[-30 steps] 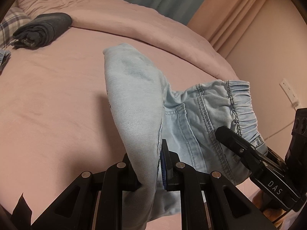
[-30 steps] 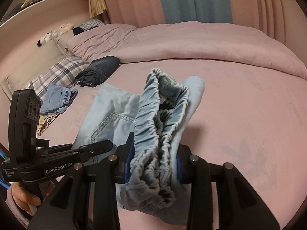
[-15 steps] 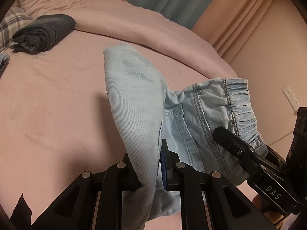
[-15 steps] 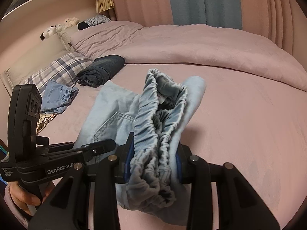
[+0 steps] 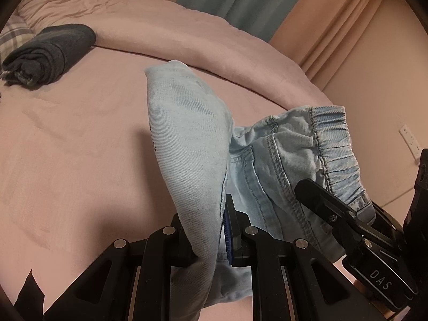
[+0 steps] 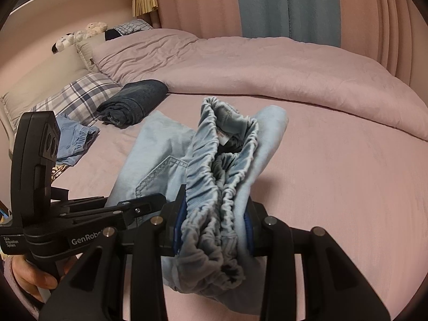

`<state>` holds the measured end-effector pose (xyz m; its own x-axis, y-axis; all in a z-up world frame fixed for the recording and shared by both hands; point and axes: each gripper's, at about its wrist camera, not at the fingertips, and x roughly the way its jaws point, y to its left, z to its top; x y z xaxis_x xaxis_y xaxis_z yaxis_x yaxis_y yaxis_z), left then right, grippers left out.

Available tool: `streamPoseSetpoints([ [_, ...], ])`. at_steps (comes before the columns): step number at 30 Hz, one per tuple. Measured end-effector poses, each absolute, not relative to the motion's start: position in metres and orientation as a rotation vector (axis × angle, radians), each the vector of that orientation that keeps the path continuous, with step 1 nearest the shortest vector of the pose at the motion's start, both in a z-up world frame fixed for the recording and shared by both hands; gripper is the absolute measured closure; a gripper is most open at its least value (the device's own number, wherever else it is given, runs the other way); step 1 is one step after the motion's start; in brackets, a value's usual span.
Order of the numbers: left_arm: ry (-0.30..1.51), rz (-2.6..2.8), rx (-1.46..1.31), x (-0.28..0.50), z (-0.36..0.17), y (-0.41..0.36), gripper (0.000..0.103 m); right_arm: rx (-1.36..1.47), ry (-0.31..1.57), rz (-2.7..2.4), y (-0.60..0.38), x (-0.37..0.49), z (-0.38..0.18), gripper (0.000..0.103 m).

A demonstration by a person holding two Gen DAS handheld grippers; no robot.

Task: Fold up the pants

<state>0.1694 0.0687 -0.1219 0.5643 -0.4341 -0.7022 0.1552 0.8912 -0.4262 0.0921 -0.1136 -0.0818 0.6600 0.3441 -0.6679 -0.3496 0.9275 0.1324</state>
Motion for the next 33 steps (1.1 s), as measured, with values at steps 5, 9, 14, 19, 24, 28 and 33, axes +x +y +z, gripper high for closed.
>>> streamPoseSetpoints([
  [5, 0.911, -0.351, -0.315, 0.184, -0.123, 0.066, 0.088, -0.007, 0.753, 0.385, -0.112, 0.107, -0.085, 0.067],
  [9, 0.916, -0.349, -0.305, 0.195, -0.126, 0.065, 0.088, 0.0, 0.756, 0.379, -0.112, 0.119, -0.089, 0.067],
  [14, 0.923, -0.344, -0.298, 0.207, -0.131, 0.064, 0.088, 0.003, 0.759, 0.373, -0.112, 0.131, -0.094, 0.067],
  [19, 0.93, -0.335, -0.292, 0.213, -0.135, 0.065, 0.088, 0.002, 0.764, 0.368, -0.109, 0.143, -0.102, 0.067],
  [24, 0.938, -0.329, -0.276, 0.218, -0.137, 0.063, 0.088, -0.001, 0.764, 0.368, -0.105, 0.151, -0.106, 0.067],
  [28, 0.941, -0.327, -0.272, 0.222, -0.138, 0.063, 0.088, 0.002, 0.766, 0.366, -0.103, 0.157, -0.109, 0.067],
  [33, 0.94, -0.326, -0.27, 0.223, -0.138, 0.062, 0.088, 0.011, 0.765, 0.365, -0.103, 0.164, -0.111, 0.067],
])
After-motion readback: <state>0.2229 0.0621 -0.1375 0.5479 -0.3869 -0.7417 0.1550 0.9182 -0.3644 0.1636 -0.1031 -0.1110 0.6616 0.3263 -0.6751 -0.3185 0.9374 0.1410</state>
